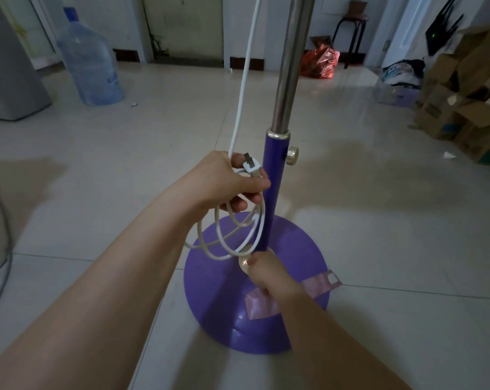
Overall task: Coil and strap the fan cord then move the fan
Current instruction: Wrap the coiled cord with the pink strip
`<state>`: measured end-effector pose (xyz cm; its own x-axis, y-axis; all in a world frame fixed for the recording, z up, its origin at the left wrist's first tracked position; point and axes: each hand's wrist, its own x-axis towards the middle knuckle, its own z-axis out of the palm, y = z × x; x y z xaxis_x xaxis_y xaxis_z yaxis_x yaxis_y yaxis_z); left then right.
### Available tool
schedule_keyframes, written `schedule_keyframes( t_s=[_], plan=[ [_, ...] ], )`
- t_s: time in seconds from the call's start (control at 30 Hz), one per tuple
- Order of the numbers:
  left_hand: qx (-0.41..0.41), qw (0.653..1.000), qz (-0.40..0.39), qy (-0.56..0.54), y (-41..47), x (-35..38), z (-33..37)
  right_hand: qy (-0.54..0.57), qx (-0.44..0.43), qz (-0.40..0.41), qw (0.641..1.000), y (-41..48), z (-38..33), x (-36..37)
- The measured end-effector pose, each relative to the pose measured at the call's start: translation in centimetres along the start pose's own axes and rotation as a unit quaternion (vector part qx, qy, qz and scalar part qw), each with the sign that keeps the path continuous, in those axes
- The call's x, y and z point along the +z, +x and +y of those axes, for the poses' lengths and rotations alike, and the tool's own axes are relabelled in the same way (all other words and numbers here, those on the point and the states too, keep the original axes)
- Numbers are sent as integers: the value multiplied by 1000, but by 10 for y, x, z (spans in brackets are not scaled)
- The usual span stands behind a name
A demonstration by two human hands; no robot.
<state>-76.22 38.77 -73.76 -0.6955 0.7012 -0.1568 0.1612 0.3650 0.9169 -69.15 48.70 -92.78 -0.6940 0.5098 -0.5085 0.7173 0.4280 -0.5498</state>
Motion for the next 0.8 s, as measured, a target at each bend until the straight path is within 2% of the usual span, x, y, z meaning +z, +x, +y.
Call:
schedule_keyframes(
  t_s=[0.13, 0.3, 0.5, 0.67, 0.7, 0.8],
  plan=[
    [1, 1000, -11, 1, 0, -4, -1, -60, 7, -45, 997, 5, 19, 19],
    [9, 1000, -17, -5, 0, -6, -2, -187, 6, -93, 978, 13, 30, 28],
    [8, 1000, -24, -14, 1, -2, -1, -188, -9, -108, 976, 19, 38, 34],
    [14, 1000, -21, -13, 2, -1, -2, -193, -5, -68, 979, 18, 35, 35],
    [17, 1000, -20, -14, 1, -1, -1, -172, -9, -40, 984, 18, 33, 33],
    [21, 999, -19, -16, 0, -3, -2, -16, 1, 71, 997, 11, 20, 22]
  ],
)
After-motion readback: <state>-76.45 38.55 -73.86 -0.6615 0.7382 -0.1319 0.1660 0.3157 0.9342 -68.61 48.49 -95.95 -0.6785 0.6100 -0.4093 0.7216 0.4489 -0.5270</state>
